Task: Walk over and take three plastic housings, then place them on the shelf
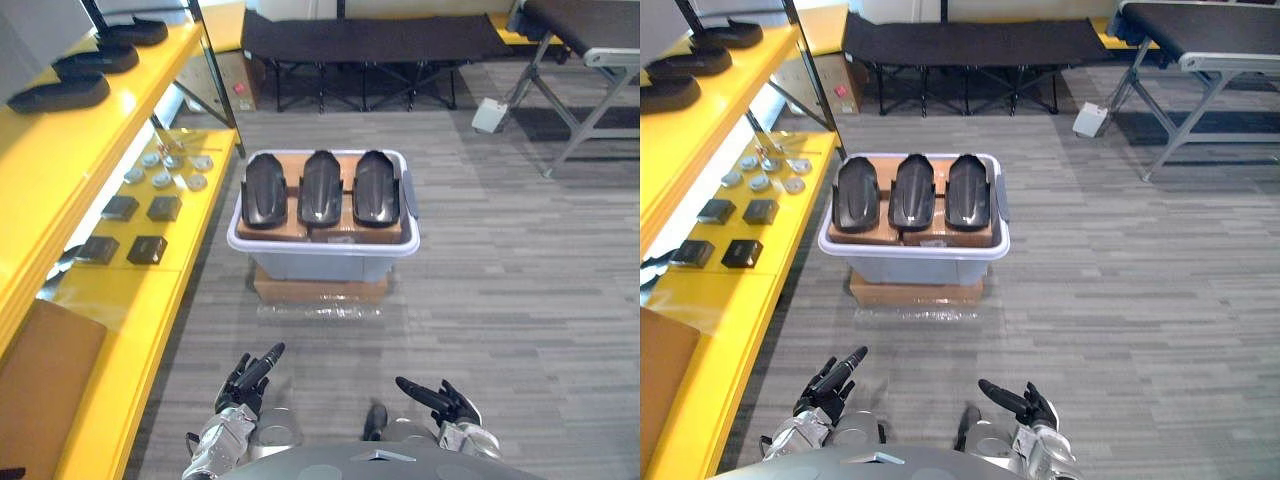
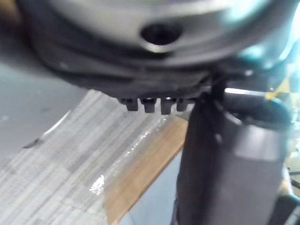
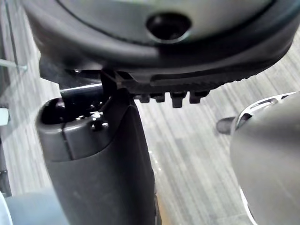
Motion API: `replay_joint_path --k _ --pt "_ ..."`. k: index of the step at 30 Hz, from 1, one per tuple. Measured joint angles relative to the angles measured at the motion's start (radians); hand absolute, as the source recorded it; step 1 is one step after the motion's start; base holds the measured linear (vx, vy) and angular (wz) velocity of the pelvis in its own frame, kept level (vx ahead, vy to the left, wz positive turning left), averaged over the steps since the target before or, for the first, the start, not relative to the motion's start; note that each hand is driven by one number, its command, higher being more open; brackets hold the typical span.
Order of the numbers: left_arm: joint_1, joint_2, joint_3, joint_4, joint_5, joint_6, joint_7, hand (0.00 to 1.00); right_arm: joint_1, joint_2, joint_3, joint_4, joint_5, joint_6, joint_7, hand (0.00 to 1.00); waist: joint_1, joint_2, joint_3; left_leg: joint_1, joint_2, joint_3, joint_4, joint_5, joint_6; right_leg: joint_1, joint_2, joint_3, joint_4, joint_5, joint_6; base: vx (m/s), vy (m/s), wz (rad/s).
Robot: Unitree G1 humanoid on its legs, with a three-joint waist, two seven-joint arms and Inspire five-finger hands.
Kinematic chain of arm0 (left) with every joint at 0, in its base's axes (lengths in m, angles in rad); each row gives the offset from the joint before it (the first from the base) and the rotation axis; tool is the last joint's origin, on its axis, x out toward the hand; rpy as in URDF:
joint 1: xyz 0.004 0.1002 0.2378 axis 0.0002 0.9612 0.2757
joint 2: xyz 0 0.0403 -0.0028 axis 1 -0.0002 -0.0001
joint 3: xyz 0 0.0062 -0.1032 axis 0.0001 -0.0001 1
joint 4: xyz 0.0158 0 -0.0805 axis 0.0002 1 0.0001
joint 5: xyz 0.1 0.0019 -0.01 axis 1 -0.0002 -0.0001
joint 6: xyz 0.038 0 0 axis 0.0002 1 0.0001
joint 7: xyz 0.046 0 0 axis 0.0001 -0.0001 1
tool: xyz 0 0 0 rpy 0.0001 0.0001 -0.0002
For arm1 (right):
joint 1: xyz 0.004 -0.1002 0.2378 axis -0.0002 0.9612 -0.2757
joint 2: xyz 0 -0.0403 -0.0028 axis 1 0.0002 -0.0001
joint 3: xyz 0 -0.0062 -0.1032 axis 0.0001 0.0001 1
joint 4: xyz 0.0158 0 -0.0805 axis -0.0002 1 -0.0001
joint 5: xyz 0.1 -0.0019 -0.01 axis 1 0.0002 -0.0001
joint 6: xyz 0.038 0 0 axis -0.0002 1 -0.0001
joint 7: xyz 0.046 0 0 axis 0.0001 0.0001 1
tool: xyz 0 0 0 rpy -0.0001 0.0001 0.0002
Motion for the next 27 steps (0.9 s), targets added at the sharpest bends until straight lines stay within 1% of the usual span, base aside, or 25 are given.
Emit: replay_joint_path --k 1,2,3,4,5,6,8,11,12,14,16,17,18,19,20,21,22,23,24,25,26,27 --pt "0.000 -0.001 0.000 -0.001 0.001 -0.001 -0.001 1.00 0.003 0.001 -0.001 -0.008 0.001 -0.002 0.000 1.00 0.000 0.000 0.000 -0.005 -0.008 0.009 -0.060 0.002 0.000 0.008 -0.003 -0.005 -0.009 -0.002 0.005 0.24 -0.050 0.11" --pt "0.000 -0.004 0.000 -0.002 0.002 -0.002 -0.004 1.00 0.012 0.007 -0.005 -0.036 0.003 -0.004 0.000 1.00 -0.001 0.000 0.000 -0.004 -0.034 0.014 -0.225 0.029 -0.003 0.017 -0.009 -0.014 -0.027 -0.004 0.010 0.18 0.012 0.06" --pt "0.000 -0.006 0.000 -0.003 0.002 -0.003 -0.004 1.00 0.015 0.010 -0.009 -0.050 0.003 -0.006 0.000 1.00 -0.002 0.000 0.000 -0.006 -0.046 0.008 -0.307 0.074 0.008 0.020 -0.011 -0.016 -0.033 -0.005 0.013 0.24 0.059 -0.05" --pt "0.001 -0.006 0.002 -0.004 0.002 -0.002 -0.004 1.00 0.021 0.014 -0.010 -0.073 0.005 -0.007 -0.004 1.00 -0.001 -0.009 -0.005 0.007 -0.067 0.006 -0.387 0.185 0.013 0.025 -0.020 -0.011 -0.049 -0.003 0.023 0.30 0.095 -0.02" --pt "0.003 0.001 0.000 0.000 0.010 0.002 -0.007 1.00 0.026 0.026 -0.011 -0.094 0.007 -0.008 -0.005 1.00 -0.010 -0.025 -0.014 0.025 -0.092 0.019 -0.441 0.211 0.032 0.028 -0.037 -0.013 -0.061 0.003 0.037 0.33 0.114 -0.05" --pt "0.001 0.002 -0.005 0.000 0.021 0.002 -0.011 1.00 0.024 0.032 -0.011 -0.104 0.008 -0.008 -0.004 1.00 -0.013 -0.024 -0.016 0.031 -0.101 0.025 -0.457 0.215 0.036 0.025 -0.045 -0.013 -0.062 0.001 0.042 0.32 0.125 0.05" --pt "-0.005 0.030 -0.028 -0.001 0.089 0.002 -0.017 1.00 0.016 0.054 -0.011 -0.108 0.019 -0.006 0.001 1.00 -0.014 -0.053 -0.016 0.036 -0.131 0.046 -0.472 0.217 0.042 0.019 -0.077 -0.018 -0.060 0.000 0.062 0.23 0.119 -0.03" --pt "-0.012 0.036 -0.054 -0.015 0.123 0.002 -0.016 1.00 0.014 0.054 -0.010 -0.121 0.083 -0.008 0.007 1.00 -0.015 -0.056 -0.019 0.100 -0.167 0.062 -0.520 0.218 0.045 0.056 -0.109 -0.031 -0.058 0.003 0.093 0.22 0.131 -0.02" --pt "-0.011 0.037 -0.055 -0.028 0.123 0.003 -0.010 1.00 0.014 0.054 -0.009 -0.127 0.096 -0.008 0.009 1.00 -0.015 -0.057 -0.022 0.111 -0.178 0.064 -0.528 0.217 0.053 0.066 -0.119 -0.037 -0.058 0.003 0.103 0.17 0.144 0.06" --pt "-0.031 0.028 -0.079 -0.040 0.122 0.010 0.011 1.00 0.011 0.055 -0.008 -0.129 0.124 -0.009 0.015 1.00 -0.015 -0.059 -0.034 0.120 -0.196 0.064 -0.538 0.216 0.074 0.068 -0.140 -0.059 -0.037 0.006 0.113 0.18 0.157 0.15" --pt "-0.038 0.028 -0.094 -0.047 0.123 0.029 0.012 1.00 0.010 0.062 -0.008 -0.131 0.130 -0.020 0.019 1.00 -0.019 -0.059 -0.035 0.127 -0.199 0.054 -0.538 0.217 0.079 0.052 -0.152 -0.060 0.026 0.000 0.119 0.12 0.106 0.19" --pt "-0.035 0.026 -0.097 -0.047 0.123 0.036 0.013 1.00 0.018 0.067 -0.008 -0.143 0.128 -0.025 0.015 1.00 -0.022 -0.056 -0.035 0.135 -0.188 0.046 -0.535 0.218 0.080 0.024 -0.156 -0.057 0.109 -0.003 0.123 0.10 0.085 0.17" --pt "-0.038 0.026 -0.097 -0.046 0.123 0.042 0.016 1.00 0.020 0.069 -0.008 -0.149 0.128 -0.025 0.015 1.00 -0.027 -0.050 -0.034 0.138 -0.175 0.036 -0.532 0.218 0.080 -0.009 -0.160 -0.058 0.173 -0.019 0.120 0.08 0.042 0.28" --pt "-0.037 0.029 -0.097 -0.046 0.124 0.046 0.018 1.00 0.033 0.081 -0.007 -0.166 0.128 -0.029 0.011 1.00 -0.041 -0.049 -0.039 0.136 -0.155 0.012 -0.532 0.217 0.081 -0.045 -0.149 -0.051 0.206 -0.067 0.113 0.05 -0.002 0.34" --pt "-0.036 0.034 -0.095 -0.041 0.123 0.045 0.019 1.00 0.040 0.089 -0.007 -0.180 0.128 -0.030 0.009 1.00 -0.043 -0.048 -0.038 0.136 -0.145 0.002 -0.533 0.216 0.082 -0.052 -0.139 -0.043 0.183 -0.082 0.115 0.06 -0.050 0.42" --pt "-0.034 0.051 -0.094 -0.028 0.122 0.045 0.022 1.00 0.052 0.106 -0.006 -0.203 0.126 -0.039 0.000 1.00 -0.042 -0.059 -0.038 0.133 -0.133 -0.007 -0.536 0.212 0.080 -0.079 -0.123 -0.007 0.129 -0.077 0.115 0.06 -0.109 0.28" --pt "-0.031 0.067 -0.094 -0.027 0.120 0.045 0.022 1.00 0.053 0.117 -0.004 -0.211 0.118 -0.040 -0.005 1.00 -0.042 -0.084 -0.040 0.132 -0.135 -0.007 -0.534 0.209 0.075 -0.091 -0.120 0.025 0.093 -0.056 0.115 0.07 -0.182 0.32" --pt "-0.030 0.087 -0.093 -0.027 0.114 0.045 0.022 1.00 0.058 0.130 0.002 -0.220 0.117 -0.047 -0.006 1.00 -0.044 -0.123 -0.042 0.134 -0.151 -0.015 -0.532 0.188 0.060 -0.117 -0.139 0.044 0.095 0.031 0.109 0.09 -0.271 0.38" --pt "-0.025 0.080 -0.092 -0.014 0.109 0.046 0.026 1.00 0.058 0.125 0.003 -0.219 0.117 -0.049 -0.007 1.00 -0.042 -0.124 -0.046 0.135 -0.131 -0.025 -0.531 0.162 0.047 -0.110 -0.132 0.022 0.112 -0.031 0.090 0.07 -0.211 0.30" --pt "-0.024 0.072 -0.090 -0.014 0.108 0.045 0.026 1.00 0.052 0.121 0.003 -0.219 0.117 -0.051 -0.006 1.00 -0.039 -0.120 -0.044 0.133 -0.120 -0.024 -0.529 0.163 0.043 -0.110 -0.122 0.020 0.109 -0.032 0.089 0.03 -0.203 0.19" --pt "-0.023 0.063 -0.083 -0.014 0.108 0.046 0.026 1.00 0.049 0.116 0.006 -0.223 0.117 -0.062 -0.005 1.00 -0.039 -0.108 -0.042 0.125 -0.106 -0.026 -0.526 0.163 0.034 -0.105 -0.107 0.012 0.096 -0.033 0.087 -0.03 -0.144 0.11" --pt "-0.021 0.048 -0.082 -0.011 0.105 0.046 0.027 1.00 0.051 0.106 0.011 -0.224 0.116 -0.077 -0.005 1.00 -0.042 -0.087 -0.044 0.116 -0.088 -0.029 -0.519 0.161 0.026 -0.093 -0.089 -0.007 0.073 -0.029 0.078 -0.03 -0.174 0.16"
